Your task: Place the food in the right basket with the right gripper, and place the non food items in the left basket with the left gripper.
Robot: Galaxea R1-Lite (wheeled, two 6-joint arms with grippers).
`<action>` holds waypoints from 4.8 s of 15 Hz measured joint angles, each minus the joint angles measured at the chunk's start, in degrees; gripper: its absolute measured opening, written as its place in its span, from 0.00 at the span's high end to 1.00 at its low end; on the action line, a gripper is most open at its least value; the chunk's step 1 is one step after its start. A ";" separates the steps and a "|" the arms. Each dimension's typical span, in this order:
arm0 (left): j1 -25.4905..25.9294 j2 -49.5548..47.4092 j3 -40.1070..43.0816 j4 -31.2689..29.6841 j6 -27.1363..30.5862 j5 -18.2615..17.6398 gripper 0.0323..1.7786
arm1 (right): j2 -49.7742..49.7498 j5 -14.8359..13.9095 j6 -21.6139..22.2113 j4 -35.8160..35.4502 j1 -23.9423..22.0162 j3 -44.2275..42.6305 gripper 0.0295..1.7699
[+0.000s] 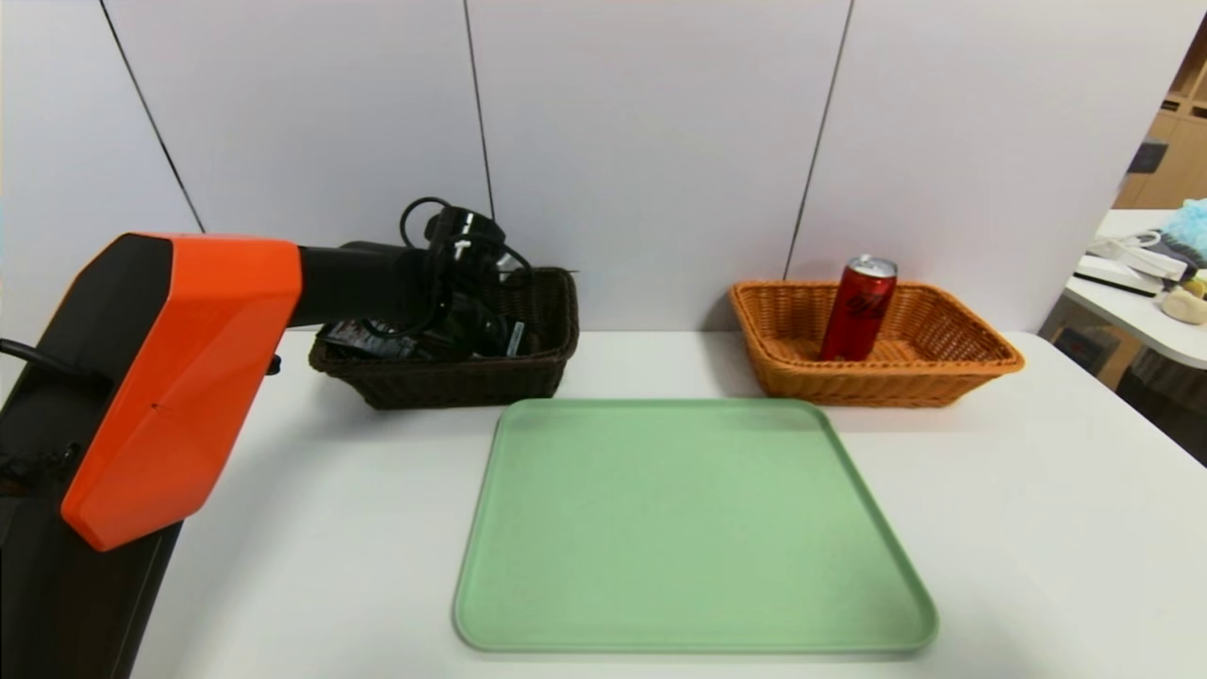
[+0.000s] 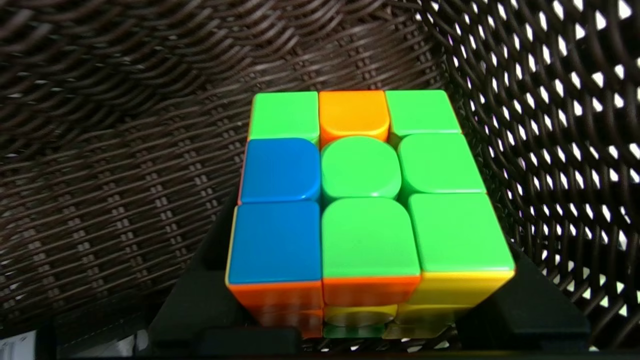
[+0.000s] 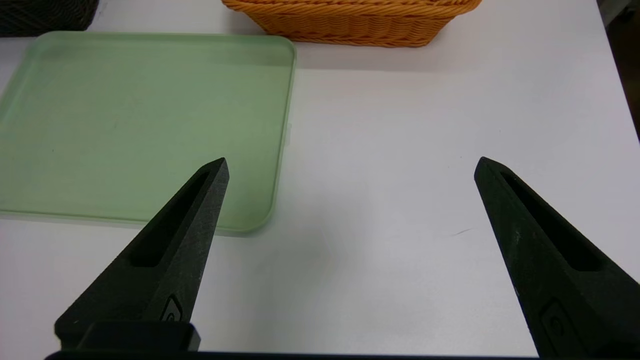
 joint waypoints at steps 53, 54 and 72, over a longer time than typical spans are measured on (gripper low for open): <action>6.25 -30.84 18.66 -12.68 6.56 -8.48 0.06 | 0.87 0.04 -4.22 0.74 0.48 1.23 0.04; 6.34 -34.06 22.30 -12.70 6.52 -8.31 0.06 | 1.79 0.13 -4.35 1.51 0.52 0.44 0.04; 18.98 -79.91 63.67 -12.37 5.01 0.73 0.05 | 9.74 3.50 -4.05 2.27 -0.30 -1.94 0.04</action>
